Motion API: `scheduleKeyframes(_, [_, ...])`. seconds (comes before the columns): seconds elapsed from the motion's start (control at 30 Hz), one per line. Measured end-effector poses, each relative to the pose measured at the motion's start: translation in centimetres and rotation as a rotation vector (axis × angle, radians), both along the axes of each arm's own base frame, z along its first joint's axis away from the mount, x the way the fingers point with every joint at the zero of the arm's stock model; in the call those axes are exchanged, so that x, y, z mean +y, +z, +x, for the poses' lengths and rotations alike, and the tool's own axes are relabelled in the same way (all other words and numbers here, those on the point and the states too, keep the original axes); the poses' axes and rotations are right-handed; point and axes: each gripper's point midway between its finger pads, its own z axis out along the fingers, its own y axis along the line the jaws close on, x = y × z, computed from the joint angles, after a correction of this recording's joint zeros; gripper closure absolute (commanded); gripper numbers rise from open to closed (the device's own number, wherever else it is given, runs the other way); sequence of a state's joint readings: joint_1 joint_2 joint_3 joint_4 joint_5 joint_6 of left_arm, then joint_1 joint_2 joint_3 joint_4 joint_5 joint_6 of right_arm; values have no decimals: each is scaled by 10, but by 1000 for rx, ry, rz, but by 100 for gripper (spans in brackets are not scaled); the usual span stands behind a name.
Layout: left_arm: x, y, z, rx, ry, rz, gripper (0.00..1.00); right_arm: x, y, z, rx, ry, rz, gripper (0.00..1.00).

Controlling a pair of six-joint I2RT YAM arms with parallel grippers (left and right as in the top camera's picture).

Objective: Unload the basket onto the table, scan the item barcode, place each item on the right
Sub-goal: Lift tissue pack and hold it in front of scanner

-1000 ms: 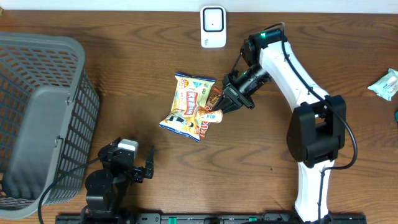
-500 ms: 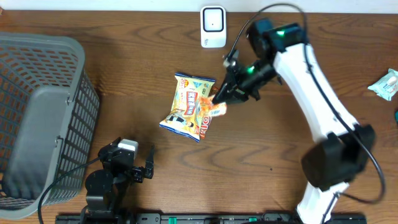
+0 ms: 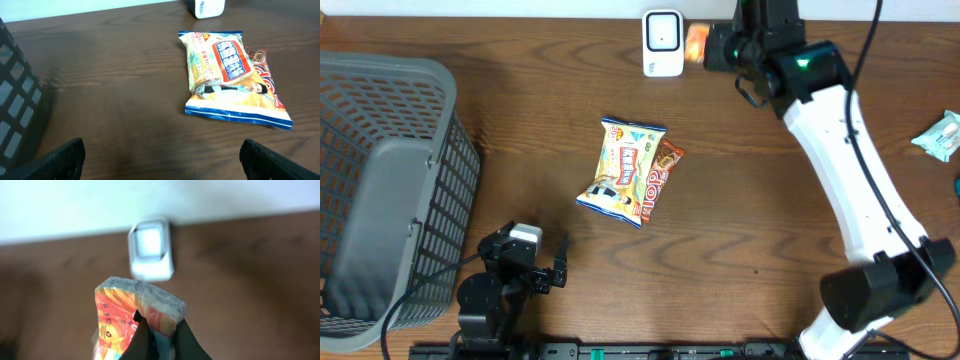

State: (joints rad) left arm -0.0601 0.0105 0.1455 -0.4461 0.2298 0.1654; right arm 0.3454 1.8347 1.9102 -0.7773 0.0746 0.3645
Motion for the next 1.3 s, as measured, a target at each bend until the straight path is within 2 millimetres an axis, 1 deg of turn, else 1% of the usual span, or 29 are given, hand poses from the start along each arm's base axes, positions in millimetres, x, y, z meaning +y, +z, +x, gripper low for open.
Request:
scheduleKeyframes(0.07, [0, 0, 0, 0, 0, 0, 2, -6, -4, 23, -57, -58, -29, 99])
scheduleKeyframes(0.1, [0, 0, 0, -1, 0, 0, 2, -7, -9, 36, -83, -81, -37, 99])
scheduleKeyframes(0.17, [0, 0, 0, -1, 0, 0, 2, -6, -23, 53, -103, -105, -49, 99])
scheduleKeyframes(0.23, [0, 0, 0, 0, 0, 0, 2, -1, -38, 76, -144, -122, -45, 99])
scheduleKeyframes(0.37, [0, 0, 0, 0, 0, 0, 2, 14, -58, 116, -255, -106, -22, 99])
scheduleKeyframes(0.47, [0, 0, 0, 0, 0, 0, 1, 27, -60, 141, -374, -68, -13, 99])
scheduleKeyframes(0.57, [0, 0, 0, 0, 0, 0, 2, 37, -61, 159, -487, -35, -17, 99])
scheduleKeyframes(0.67, [0, 0, 0, 0, 0, 0, 2, 46, -69, 169, -554, 11, -25, 99])
scheduleKeyframes(0.73, [0, 0, 0, -1, 0, 0, 2, 54, -80, 173, -578, 52, -32, 99])
scheduleKeyframes(0.9, [0, 0, 0, 0, 0, 0, 2, 67, -118, 177, -560, 132, -46, 99])
scheduleKeyframes(1.0, [0, 0, 0, 0, 0, 0, 2, 73, -133, 176, -547, 179, -60, 99])
scheduleKeyframes(1.17, [0, 0, 0, 0, 0, 0, 2, 85, -130, 172, -582, 272, -103, 99])
scheduleKeyframes(1.3, [0, 0, 0, 0, 0, 0, 2, 91, -144, 167, -537, 322, -146, 99])
